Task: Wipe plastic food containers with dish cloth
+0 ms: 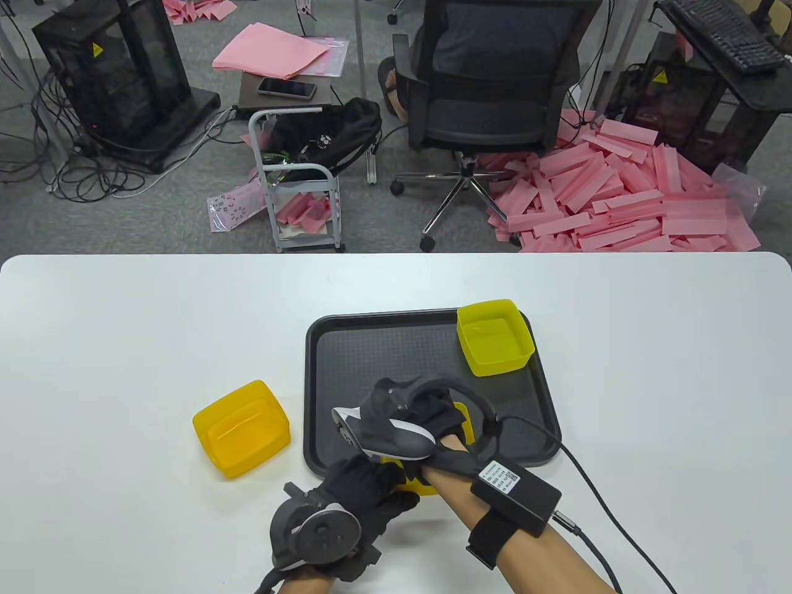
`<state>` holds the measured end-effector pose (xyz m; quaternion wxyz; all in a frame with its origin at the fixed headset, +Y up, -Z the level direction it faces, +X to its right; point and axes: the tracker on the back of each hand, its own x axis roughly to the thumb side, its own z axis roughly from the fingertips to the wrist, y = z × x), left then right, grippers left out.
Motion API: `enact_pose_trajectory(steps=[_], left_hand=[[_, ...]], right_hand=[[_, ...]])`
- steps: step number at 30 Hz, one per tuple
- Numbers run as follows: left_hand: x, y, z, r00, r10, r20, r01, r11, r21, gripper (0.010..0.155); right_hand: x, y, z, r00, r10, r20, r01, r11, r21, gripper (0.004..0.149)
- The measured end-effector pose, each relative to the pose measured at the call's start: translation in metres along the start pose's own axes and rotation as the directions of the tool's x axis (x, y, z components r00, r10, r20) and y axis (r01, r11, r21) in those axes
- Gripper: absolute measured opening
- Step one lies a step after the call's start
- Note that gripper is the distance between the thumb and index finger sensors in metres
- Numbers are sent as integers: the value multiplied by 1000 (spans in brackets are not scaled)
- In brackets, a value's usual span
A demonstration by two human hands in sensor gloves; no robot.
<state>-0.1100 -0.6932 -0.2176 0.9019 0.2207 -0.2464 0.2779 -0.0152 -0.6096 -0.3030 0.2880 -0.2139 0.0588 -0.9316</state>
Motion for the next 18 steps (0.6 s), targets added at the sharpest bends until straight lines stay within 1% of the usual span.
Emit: enact_pose_trajectory(steps=[5,9,10,11,13,14,16,18], left_hand=[[-3,2,1,1000,-6,-15,6,1000,11,46],[-6,3,1,999,-7,-40,8,1000,7,46],[-6,2,0,999,-12,-41,12,1000,13,46],[-8,2,0,998,-17,-52,18,1000,9,46],[-9,3,0,998,-8,-63,9,1000,21,46],[-10,3,-1,998,-10,-66,11,1000,16,46],[-10,3,0,998,-15,-67,16,1000,21,46],[-8,2,0,998,-20,-62,21,1000,8,46]], right_hand=[[-5,15,-2,998,59,-4,-59,998,29,47],[-11,23,3,996,94,8,-94,995,40,47],[-13,24,5,996,83,21,-83,996,42,48],[-12,25,9,995,74,63,-75,997,26,50],[-8,24,17,986,123,114,-124,992,4,56],[-6,23,21,980,141,143,-144,990,12,56],[-2,23,24,976,119,181,-131,990,60,50],[1,23,24,978,95,188,-127,978,164,47]])
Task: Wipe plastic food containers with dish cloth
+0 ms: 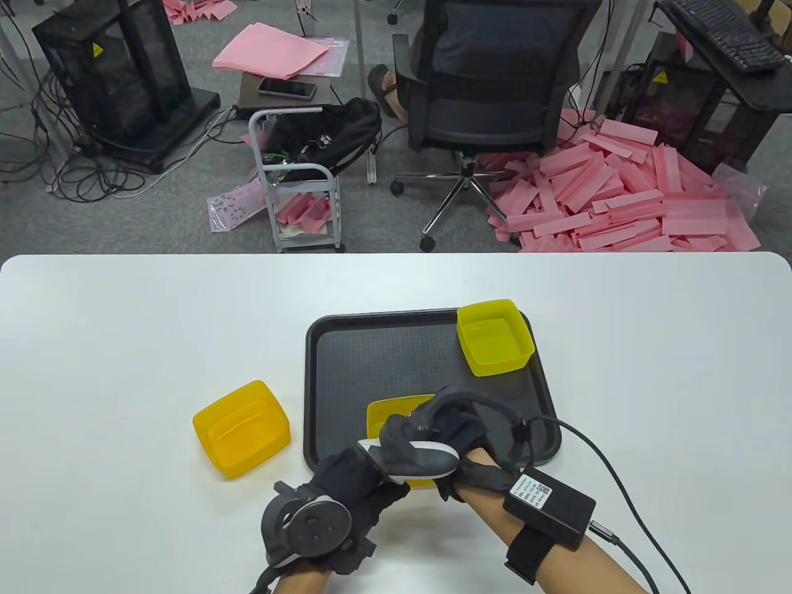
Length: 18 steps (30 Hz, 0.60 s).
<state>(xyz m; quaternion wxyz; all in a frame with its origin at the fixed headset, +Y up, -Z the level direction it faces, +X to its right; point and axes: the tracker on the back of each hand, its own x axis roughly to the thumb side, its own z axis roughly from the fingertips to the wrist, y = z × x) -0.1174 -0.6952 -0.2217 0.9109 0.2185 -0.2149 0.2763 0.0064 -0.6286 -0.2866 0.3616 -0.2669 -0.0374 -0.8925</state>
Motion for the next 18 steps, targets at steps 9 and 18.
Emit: enact_pose_trajectory(steps=[9,18], left_hand=[[4,0,1,1000,6,20,-6,1000,10,46],[6,-1,2,999,-6,34,6,1000,8,48]], right_hand=[[-34,13,-19,838,-538,-95,517,726,453,50],[-33,39,-27,481,-840,-250,832,348,431,50]])
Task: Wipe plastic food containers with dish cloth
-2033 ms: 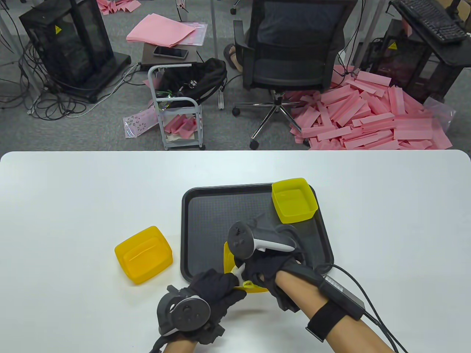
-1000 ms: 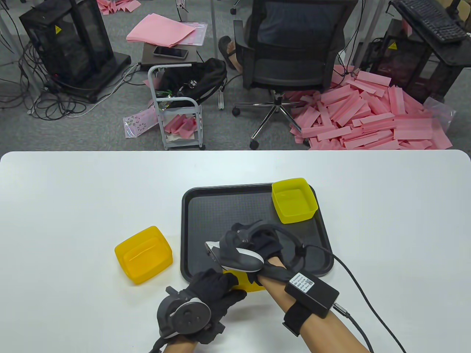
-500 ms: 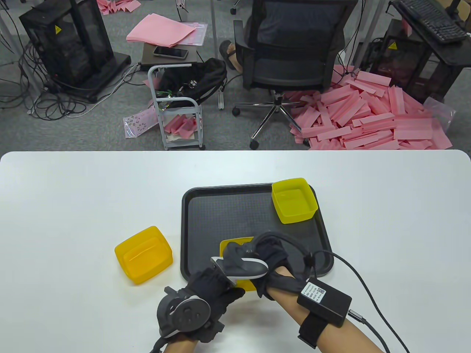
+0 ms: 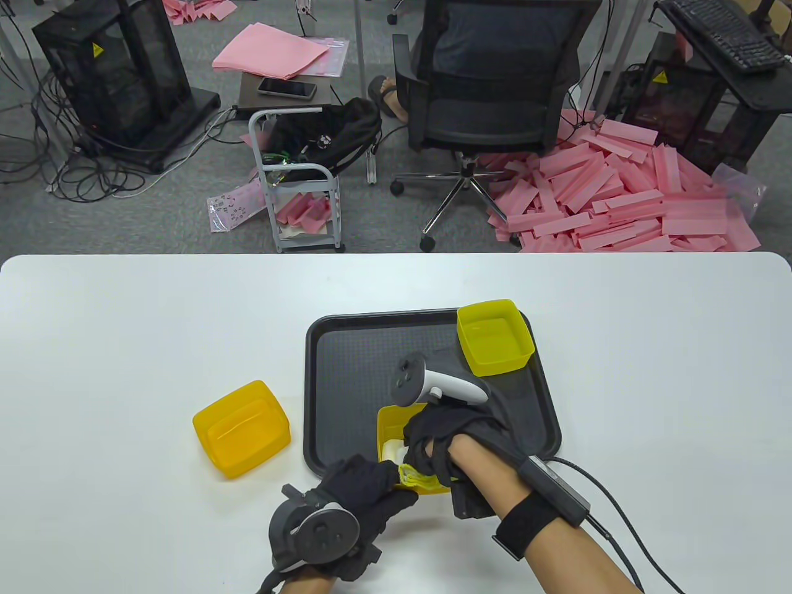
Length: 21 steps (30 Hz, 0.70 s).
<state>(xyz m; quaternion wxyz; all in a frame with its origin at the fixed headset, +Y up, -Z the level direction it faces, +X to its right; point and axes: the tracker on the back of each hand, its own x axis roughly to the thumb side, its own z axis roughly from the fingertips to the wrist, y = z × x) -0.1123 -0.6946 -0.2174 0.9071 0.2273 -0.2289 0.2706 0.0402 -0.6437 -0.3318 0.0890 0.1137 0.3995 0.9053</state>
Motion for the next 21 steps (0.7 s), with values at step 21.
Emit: enact_pose_trajectory(steps=[21], left_hand=[[-18,-1,-2,996,24,-87,-26,999,-19,46]], right_hand=[[-48,3,2,688,-670,277,699,715,-5,54]])
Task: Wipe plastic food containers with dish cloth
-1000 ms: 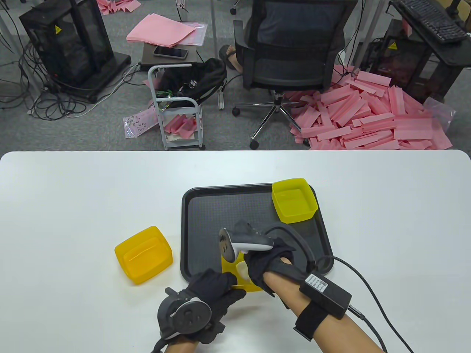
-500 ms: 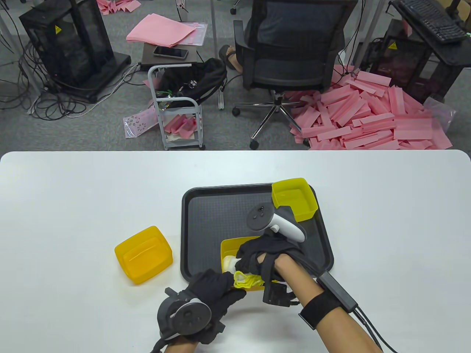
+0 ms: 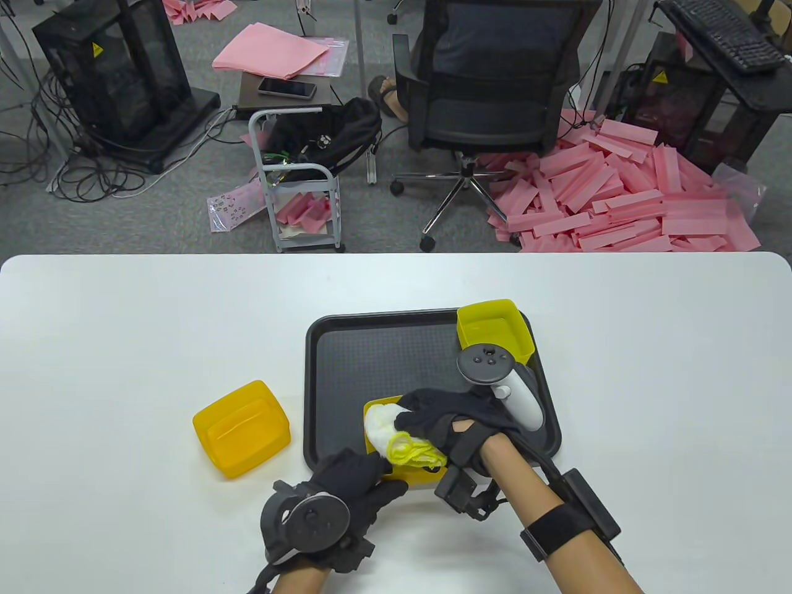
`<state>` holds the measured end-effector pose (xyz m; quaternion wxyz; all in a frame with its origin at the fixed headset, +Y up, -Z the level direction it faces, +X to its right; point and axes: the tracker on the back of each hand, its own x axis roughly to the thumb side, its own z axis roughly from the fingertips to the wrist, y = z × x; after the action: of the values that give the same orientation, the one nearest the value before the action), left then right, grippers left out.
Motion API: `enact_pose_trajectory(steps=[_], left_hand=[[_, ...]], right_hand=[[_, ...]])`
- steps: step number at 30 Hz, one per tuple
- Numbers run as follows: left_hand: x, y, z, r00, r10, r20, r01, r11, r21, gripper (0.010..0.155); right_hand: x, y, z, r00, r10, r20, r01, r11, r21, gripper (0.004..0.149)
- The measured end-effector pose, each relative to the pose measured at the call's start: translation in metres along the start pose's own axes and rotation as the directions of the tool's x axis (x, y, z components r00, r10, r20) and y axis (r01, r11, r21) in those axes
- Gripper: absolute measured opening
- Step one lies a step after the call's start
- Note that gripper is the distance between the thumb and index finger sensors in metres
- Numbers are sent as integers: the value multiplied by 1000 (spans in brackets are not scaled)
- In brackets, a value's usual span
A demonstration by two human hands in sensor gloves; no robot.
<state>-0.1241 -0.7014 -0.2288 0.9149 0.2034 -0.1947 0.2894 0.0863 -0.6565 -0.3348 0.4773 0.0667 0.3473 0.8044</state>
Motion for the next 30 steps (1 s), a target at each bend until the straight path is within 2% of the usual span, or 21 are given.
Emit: enact_pose_trajectory(steps=[3,8,14,18,21,25,28,30], left_hand=[[-6,-1,-1,1000,2,-30,-2,1000,-12,46],[-15,3,0,997,8,-72,-8,1000,-3,46],[-23,7,1,995,7,-102,-5,1000,22,45],[-27,8,1,993,14,-119,-10,999,32,45],[-26,10,1,993,25,-119,-20,999,48,46],[-24,10,0,993,27,-114,-21,998,58,45],[-23,9,1,993,11,-117,-5,999,52,46],[-25,8,1,992,10,-124,-4,999,46,45]], right_hand=[[-3,-5,4,999,-7,49,7,1000,1,58],[-13,-22,16,991,-65,121,65,998,11,54],[-35,-62,40,976,-110,186,134,984,-119,50],[-57,-75,47,977,-90,195,136,961,-241,49],[-76,-67,41,979,-29,202,82,963,-257,48],[-100,-35,22,969,-106,224,154,965,-211,49],[-114,-11,8,932,-234,278,269,959,-95,54],[-121,-2,2,906,-294,306,330,941,-72,56]])
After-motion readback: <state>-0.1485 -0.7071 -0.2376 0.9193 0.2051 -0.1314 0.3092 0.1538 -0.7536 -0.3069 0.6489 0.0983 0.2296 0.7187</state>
